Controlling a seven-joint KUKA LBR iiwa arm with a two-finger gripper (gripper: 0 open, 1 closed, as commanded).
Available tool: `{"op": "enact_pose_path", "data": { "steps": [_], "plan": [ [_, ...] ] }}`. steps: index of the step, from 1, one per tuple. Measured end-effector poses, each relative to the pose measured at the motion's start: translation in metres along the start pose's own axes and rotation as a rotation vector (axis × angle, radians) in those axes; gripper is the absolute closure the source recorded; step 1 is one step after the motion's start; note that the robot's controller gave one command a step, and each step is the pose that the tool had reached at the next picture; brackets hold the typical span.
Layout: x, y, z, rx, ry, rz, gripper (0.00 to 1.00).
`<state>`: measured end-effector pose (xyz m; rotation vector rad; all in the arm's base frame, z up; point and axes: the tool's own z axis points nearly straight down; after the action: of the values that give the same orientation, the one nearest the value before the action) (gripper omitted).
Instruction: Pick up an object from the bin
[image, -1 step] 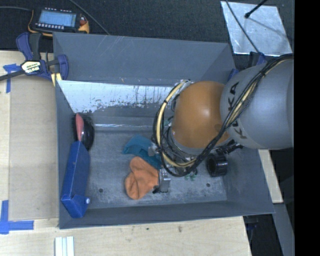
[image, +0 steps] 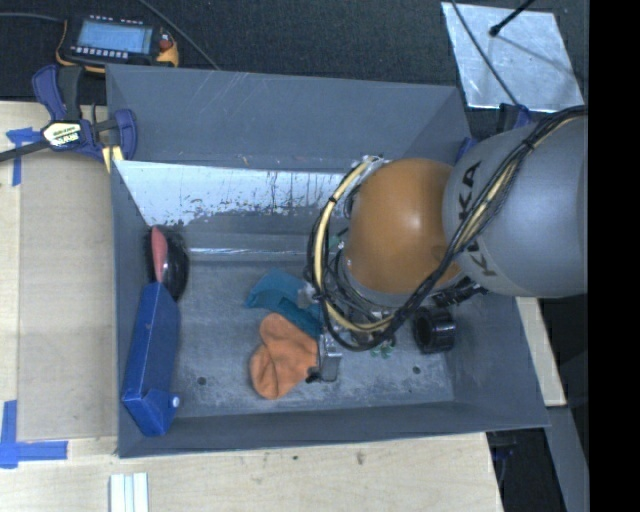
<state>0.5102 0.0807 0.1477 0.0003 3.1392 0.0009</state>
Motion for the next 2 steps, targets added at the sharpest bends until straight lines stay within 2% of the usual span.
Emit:
{"op": "enact_pose_path", "data": {
  "steps": [1, 2],
  "plan": [
    [0.012, 0.016, 0.049, 0.0, -0.006, -0.168, 0.0],
    [0.002, 0.018, 0.058, 0.0, 0.003, -0.324, 0.0]
  ]
}}
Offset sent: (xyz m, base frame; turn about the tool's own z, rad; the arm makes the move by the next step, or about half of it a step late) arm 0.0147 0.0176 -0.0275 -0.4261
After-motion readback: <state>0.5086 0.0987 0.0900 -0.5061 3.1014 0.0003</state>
